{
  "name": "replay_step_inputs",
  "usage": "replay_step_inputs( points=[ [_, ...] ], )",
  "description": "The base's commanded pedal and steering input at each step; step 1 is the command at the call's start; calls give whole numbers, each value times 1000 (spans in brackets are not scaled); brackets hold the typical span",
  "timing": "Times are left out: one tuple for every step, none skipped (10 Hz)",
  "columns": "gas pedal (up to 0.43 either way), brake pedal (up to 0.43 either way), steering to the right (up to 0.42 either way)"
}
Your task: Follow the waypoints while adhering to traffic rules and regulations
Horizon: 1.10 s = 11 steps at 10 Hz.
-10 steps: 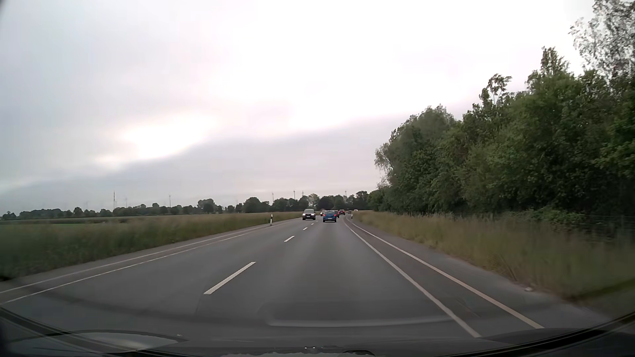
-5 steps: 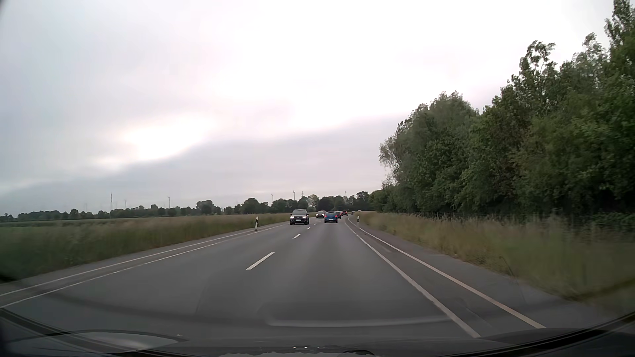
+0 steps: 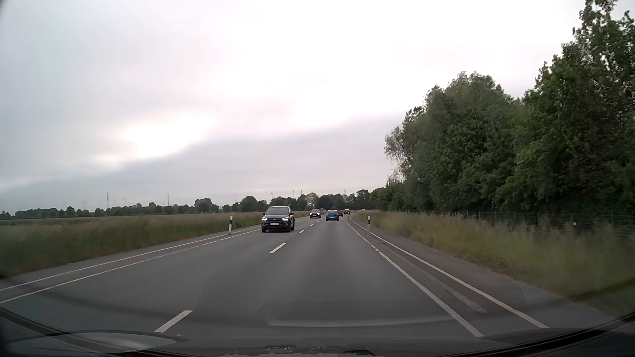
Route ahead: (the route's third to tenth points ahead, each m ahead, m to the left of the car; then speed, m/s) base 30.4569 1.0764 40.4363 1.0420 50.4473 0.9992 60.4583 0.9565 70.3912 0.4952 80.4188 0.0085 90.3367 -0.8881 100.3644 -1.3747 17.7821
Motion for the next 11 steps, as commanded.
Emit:
replay_step_inputs(
  points=[
    [268,0,0],
    [268,0,0],
    [268,0,0],
    [268,0,0],
    [268,0,0],
    [268,0,0],
    [260,0,0],
    [260,0,3],
    [260,0,8],
    [260,0,8],
    [248,0,7]
  ],
)
